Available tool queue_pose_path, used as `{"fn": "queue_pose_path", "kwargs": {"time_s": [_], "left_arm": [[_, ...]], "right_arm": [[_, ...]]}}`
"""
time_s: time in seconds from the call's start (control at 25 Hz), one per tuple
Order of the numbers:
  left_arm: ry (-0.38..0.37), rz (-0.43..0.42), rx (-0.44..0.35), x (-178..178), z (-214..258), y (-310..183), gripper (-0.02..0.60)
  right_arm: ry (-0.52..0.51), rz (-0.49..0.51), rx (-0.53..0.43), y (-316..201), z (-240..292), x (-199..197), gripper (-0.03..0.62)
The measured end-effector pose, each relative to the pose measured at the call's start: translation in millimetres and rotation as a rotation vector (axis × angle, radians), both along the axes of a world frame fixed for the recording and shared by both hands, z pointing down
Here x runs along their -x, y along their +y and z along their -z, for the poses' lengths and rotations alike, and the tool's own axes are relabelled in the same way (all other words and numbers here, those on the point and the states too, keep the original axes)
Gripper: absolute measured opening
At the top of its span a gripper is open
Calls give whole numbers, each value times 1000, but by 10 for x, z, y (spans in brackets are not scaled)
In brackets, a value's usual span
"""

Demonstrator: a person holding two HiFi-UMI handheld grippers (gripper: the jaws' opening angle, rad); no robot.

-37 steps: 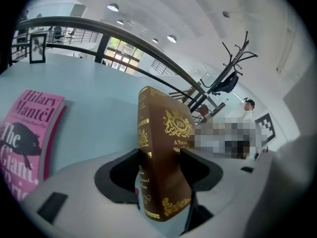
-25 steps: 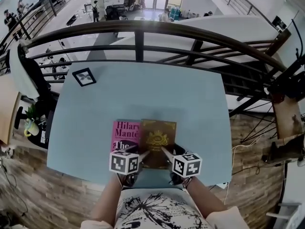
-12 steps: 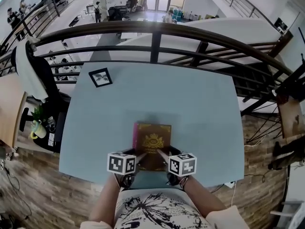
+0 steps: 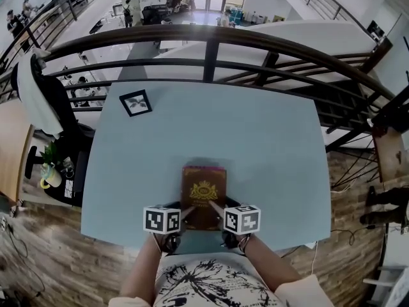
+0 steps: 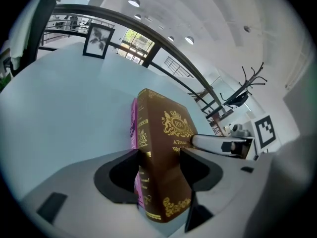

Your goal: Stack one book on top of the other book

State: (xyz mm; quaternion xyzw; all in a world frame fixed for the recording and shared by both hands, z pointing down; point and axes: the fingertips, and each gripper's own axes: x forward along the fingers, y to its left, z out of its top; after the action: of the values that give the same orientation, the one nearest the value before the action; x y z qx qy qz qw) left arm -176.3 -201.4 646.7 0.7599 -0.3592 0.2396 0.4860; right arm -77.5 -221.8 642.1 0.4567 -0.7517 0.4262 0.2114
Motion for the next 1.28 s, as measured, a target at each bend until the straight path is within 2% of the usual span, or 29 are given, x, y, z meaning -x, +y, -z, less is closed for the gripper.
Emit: {"fn": "queue_pose_path", "kwargs": {"time_s": [0.24, 0.4, 0.48, 0.68, 0.76, 0.84, 0.96, 1.08, 1.28], "left_arm": [[18, 12, -10, 8, -30, 13, 242], [22, -4, -34, 26, -24, 16, 242], [2, -19, -64, 28, 24, 2, 242], [-36, -20, -233, 114, 426, -97, 236], [-78, -13, -304, 175, 623, -152, 178], [-112, -17, -373, 203, 786, -196, 84], [-113, -43, -469, 170, 1034, -213, 40], [-92, -62, -602, 135, 1420, -205, 23], [-21, -35, -820, 171, 2113, -200, 21]], "right_arm": [[50, 5, -22, 7, -16, 2, 250], [120, -12, -61, -17, 7, -54, 304], [121, -44, -75, -26, 62, -111, 276], [122, -75, -138, -23, 361, -189, 187], [142, -60, -188, -5, 513, -194, 132], [150, -61, -235, 3, 654, -197, 81], [137, -75, -278, 11, 851, -186, 6], [129, -65, -352, 8, 1114, -127, -6], [165, -33, -593, 12, 1720, -20, -6]]}}
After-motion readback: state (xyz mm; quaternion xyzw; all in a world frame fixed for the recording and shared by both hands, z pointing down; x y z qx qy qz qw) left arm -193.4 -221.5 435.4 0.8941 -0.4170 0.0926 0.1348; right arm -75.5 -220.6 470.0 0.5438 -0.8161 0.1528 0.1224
